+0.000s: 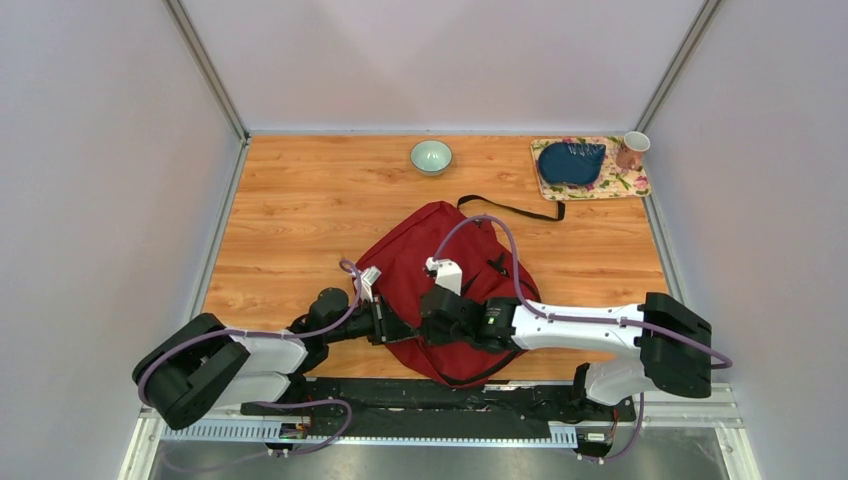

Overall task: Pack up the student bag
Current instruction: Zip the student bag at the center of the board.

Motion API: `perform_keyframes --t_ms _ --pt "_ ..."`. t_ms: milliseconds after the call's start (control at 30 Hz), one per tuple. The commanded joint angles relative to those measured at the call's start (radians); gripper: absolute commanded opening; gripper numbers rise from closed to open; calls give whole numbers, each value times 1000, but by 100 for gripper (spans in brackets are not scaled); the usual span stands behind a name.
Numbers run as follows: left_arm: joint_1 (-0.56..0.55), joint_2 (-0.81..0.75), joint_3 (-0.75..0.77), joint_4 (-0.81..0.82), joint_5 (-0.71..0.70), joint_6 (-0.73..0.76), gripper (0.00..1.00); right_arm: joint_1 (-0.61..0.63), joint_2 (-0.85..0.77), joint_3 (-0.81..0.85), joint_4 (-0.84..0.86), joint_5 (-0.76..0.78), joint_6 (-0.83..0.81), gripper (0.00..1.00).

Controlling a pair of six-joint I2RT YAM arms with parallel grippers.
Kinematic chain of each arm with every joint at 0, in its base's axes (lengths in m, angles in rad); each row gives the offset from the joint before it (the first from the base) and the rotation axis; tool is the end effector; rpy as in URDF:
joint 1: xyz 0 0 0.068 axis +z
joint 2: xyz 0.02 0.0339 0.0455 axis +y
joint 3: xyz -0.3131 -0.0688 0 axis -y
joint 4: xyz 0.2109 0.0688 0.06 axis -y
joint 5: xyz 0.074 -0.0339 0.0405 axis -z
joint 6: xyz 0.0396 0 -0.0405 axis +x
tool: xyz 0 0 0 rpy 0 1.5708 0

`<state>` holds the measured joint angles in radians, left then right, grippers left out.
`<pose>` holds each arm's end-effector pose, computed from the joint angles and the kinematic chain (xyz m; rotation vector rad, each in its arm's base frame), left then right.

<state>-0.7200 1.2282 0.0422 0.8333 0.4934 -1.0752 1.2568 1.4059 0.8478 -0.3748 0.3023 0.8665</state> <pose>0.1017 -0.1142 0.1978 -0.0084 2.2704 -1.5706 0.0871 0.2302 0.2717 -0.3646 2.4989 0.5400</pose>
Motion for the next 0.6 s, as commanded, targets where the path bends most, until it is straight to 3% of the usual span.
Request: perform_keyframes --t_ms 0,133,367,567 --pt "-16 -59 10 -52 65 122 0 -4 10 7 -4 -23 -23 31" --pt "-16 -93 8 -80 39 168 0 -4 10 -6 -3 -52 -34 36" --pt "-15 -113 7 -48 36 181 0 -4 60 -16 7 -104 -49 36" --pt "-16 -127 -21 59 43 132 0 -4 90 -10 0 -91 -35 25"
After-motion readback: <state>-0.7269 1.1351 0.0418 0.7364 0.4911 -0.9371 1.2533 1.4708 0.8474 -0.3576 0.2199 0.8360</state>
